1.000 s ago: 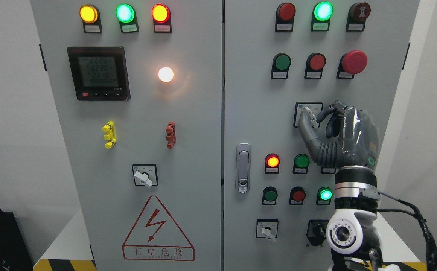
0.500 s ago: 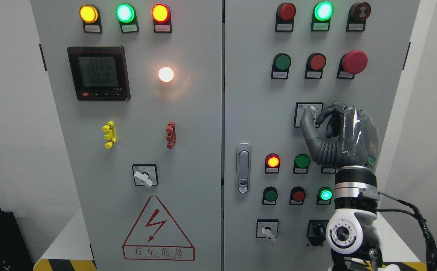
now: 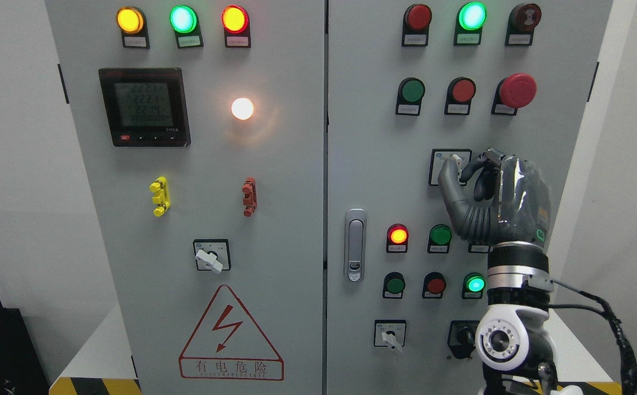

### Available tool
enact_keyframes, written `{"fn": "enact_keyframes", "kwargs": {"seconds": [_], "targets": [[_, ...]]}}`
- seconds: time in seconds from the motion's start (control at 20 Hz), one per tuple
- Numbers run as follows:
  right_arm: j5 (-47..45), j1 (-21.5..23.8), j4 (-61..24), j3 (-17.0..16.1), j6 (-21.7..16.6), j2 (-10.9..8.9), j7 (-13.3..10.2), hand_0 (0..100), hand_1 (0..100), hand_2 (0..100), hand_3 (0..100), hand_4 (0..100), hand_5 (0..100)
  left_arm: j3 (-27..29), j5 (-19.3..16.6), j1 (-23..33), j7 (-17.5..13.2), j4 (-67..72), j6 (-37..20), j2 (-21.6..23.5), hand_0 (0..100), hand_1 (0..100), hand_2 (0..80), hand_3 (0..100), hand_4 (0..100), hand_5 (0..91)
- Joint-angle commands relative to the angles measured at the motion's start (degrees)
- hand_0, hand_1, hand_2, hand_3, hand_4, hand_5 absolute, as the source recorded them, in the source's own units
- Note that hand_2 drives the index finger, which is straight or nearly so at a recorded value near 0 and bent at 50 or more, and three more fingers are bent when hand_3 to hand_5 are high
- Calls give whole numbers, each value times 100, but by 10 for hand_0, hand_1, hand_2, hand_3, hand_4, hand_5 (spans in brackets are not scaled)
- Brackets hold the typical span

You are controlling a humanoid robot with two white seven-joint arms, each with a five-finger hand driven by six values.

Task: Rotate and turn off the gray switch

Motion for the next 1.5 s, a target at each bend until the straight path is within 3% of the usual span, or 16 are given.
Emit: {"fn": "enact_keyframes", "kwargs": {"seconds": [0.0, 0.8, 1.15, 1.45], "targets": [[-14, 27, -8, -42, -37, 0, -1, 371, 448, 699, 1000, 981, 1000, 53, 106, -53, -3, -149, -1, 0, 120, 389, 0, 0, 0, 0], [-31, 45, -61, -78, -239, -62, -88, 287, 439, 696, 1000, 980, 1000, 44, 114, -53, -3, -149, -1, 0, 120, 389, 0, 0, 0, 0], [-40, 80, -87, -139, -520, -88, -431, 283, 440, 689, 1000, 979, 1000, 44, 114, -53, -3, -149, -1, 0, 120, 389, 0, 0, 0, 0], [-58, 369, -385, -139, -871, -70, -563, 279, 437, 688, 1000, 977, 1000, 44, 105, -53, -3, -149, -1, 0, 120, 389, 0, 0, 0, 0]]}}
